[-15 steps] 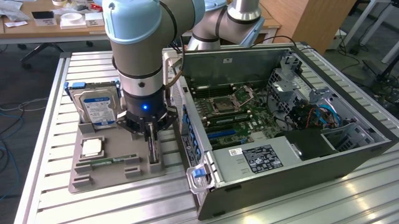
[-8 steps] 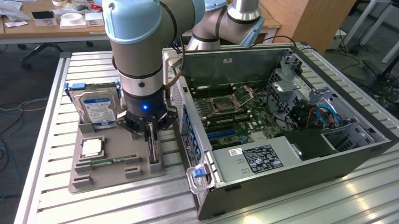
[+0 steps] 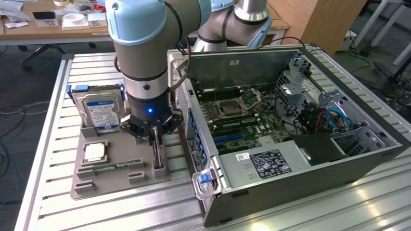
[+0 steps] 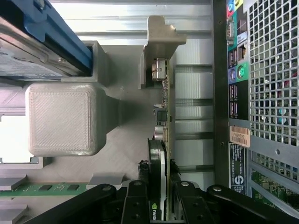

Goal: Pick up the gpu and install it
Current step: 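Pick up the gpu and move the gpu toward the slot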

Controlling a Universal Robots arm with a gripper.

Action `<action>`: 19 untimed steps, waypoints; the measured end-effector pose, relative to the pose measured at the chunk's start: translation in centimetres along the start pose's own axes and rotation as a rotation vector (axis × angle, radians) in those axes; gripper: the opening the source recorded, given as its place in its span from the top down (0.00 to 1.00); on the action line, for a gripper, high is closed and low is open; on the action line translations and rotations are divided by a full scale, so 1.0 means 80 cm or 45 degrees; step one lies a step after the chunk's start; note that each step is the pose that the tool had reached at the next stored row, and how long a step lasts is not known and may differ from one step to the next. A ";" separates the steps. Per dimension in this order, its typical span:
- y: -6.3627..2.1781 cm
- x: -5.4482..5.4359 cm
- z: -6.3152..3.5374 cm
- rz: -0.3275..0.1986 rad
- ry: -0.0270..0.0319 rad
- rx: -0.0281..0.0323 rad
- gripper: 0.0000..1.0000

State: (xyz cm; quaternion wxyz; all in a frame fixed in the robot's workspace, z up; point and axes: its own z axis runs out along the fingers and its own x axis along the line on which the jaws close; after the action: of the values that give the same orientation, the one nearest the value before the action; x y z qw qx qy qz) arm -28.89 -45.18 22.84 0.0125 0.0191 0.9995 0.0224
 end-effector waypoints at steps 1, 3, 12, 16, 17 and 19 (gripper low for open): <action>0.000 0.000 0.000 0.000 0.0000 -0.0001 0.73; 0.000 0.000 0.000 0.000 0.0000 0.0000 0.73; 0.001 -0.001 -0.033 -0.001 -0.0001 -0.0001 0.73; 0.002 -0.001 -0.048 -0.001 0.0000 -0.0001 0.73; 0.002 -0.001 -0.051 -0.001 -0.0001 -0.0001 0.73; 0.003 -0.001 -0.059 -0.001 0.0000 -0.0001 0.73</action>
State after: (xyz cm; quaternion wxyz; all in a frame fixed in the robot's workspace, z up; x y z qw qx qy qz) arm -28.88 -45.18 27.56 0.0125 0.0188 0.9995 0.0224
